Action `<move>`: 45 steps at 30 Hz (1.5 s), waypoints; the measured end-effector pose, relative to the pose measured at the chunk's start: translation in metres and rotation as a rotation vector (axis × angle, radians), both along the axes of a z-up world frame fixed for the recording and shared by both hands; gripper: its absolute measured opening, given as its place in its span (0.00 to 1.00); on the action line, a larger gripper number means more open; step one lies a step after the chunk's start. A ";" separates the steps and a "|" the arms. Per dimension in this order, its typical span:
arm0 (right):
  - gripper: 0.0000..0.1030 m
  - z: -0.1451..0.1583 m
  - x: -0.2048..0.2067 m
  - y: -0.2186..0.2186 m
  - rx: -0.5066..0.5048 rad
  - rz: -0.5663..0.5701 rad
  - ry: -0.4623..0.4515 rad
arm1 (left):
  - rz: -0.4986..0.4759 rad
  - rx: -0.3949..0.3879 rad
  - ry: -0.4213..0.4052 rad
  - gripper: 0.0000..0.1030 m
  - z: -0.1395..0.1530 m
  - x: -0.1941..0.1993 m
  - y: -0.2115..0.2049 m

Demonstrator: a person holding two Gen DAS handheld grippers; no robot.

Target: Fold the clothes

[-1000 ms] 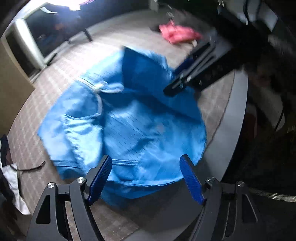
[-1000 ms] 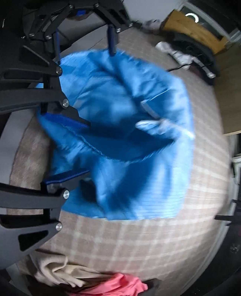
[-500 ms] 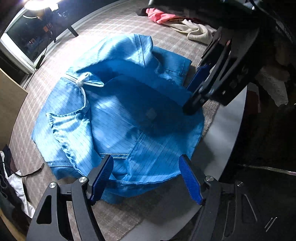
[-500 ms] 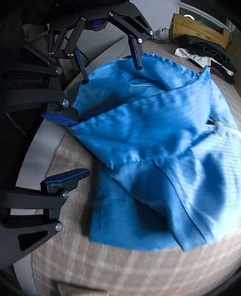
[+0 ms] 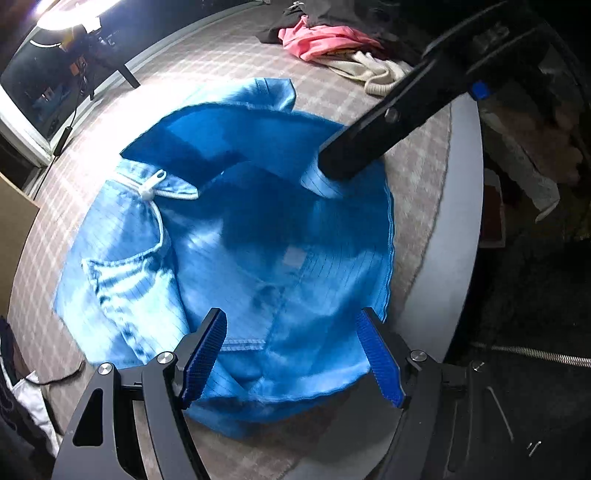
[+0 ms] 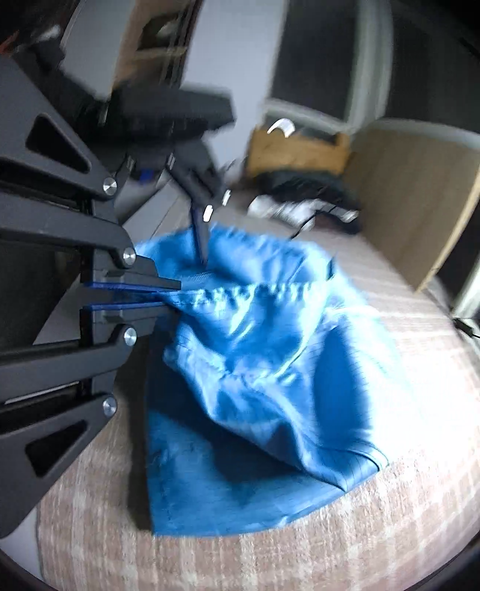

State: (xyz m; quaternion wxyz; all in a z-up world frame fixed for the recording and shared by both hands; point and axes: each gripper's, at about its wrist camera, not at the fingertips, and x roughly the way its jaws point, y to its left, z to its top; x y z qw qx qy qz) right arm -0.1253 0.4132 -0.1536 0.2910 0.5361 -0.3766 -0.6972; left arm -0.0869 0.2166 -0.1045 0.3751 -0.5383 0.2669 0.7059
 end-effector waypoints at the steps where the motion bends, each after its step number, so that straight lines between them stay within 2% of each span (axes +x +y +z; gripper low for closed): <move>1: 0.04 0.002 0.002 0.002 -0.022 -0.023 0.005 | -0.003 0.011 -0.010 0.69 0.000 -0.001 0.001; 3: 0.04 0.002 0.007 0.006 -0.073 -0.068 0.024 | -0.016 0.026 -0.017 0.65 -0.002 -0.001 0.002; 6: 0.04 -0.001 0.015 0.013 -0.137 -0.121 0.029 | -0.026 0.028 -0.040 0.39 -0.009 0.000 0.004; 9: 0.04 -0.014 0.012 0.030 -0.226 -0.179 0.014 | -0.003 0.024 -0.046 0.39 -0.014 -0.002 0.004; 11: 0.04 -0.018 0.011 0.037 -0.270 -0.205 0.001 | 0.017 0.029 -0.042 0.43 -0.015 -0.001 0.002; 13: 0.04 -0.014 0.006 0.036 -0.164 -0.200 0.024 | 0.038 0.029 -0.037 0.53 -0.017 0.002 0.000; 15: 0.04 -0.009 0.001 0.035 -0.045 -0.184 0.048 | 0.051 0.029 -0.032 0.57 -0.020 0.004 -0.001; 17: 0.04 -0.010 -0.004 0.037 0.015 -0.182 0.046 | 0.055 0.034 -0.030 0.58 -0.020 0.009 0.001; 20: 0.04 -0.017 -0.009 0.041 0.002 -0.191 0.019 | 0.064 0.051 -0.027 0.59 -0.014 0.013 0.009; 22: 0.04 -0.019 -0.012 0.042 -0.011 -0.193 0.007 | 0.063 0.077 -0.021 0.65 -0.008 0.014 0.012; 24: 0.04 -0.022 -0.013 0.042 -0.023 -0.194 -0.001 | 0.077 0.083 -0.034 0.64 -0.013 0.005 0.011; 26: 0.04 -0.024 -0.013 0.043 -0.033 -0.194 -0.006 | 0.109 0.076 -0.070 0.58 -0.023 -0.016 0.004; 28: 0.04 -0.025 -0.012 0.043 -0.044 -0.195 -0.008 | 0.117 0.065 -0.061 0.41 -0.022 -0.023 0.003; 29: 0.04 -0.024 -0.012 0.044 -0.050 -0.197 -0.005 | 0.117 0.068 -0.063 0.37 -0.019 -0.024 -0.001; 31: 0.04 -0.023 -0.011 0.044 -0.061 -0.201 0.001 | 0.126 0.087 -0.077 0.22 -0.010 -0.026 -0.013; 32: 0.04 -0.022 -0.011 0.044 -0.067 -0.202 0.004 | 0.131 0.088 -0.074 0.20 -0.006 -0.027 -0.018; 37: 0.04 -0.026 -0.004 0.048 -0.004 -0.158 -0.011 | 0.159 0.133 -0.081 0.19 0.015 -0.031 -0.050; 40: 0.07 -0.030 -0.005 0.042 0.018 -0.111 -0.040 | 0.165 0.118 -0.058 0.15 0.023 -0.033 -0.052; 43: 0.10 -0.024 -0.005 0.042 0.098 -0.039 -0.051 | 0.187 0.104 -0.052 0.15 0.025 -0.033 -0.053; 44: 0.12 -0.021 -0.004 0.044 0.127 -0.019 -0.047 | 0.191 0.102 -0.048 0.17 0.027 -0.032 -0.052; 45: 0.13 -0.013 -0.004 0.045 0.157 -0.005 -0.028 | 0.185 0.108 -0.040 0.28 0.033 -0.029 -0.051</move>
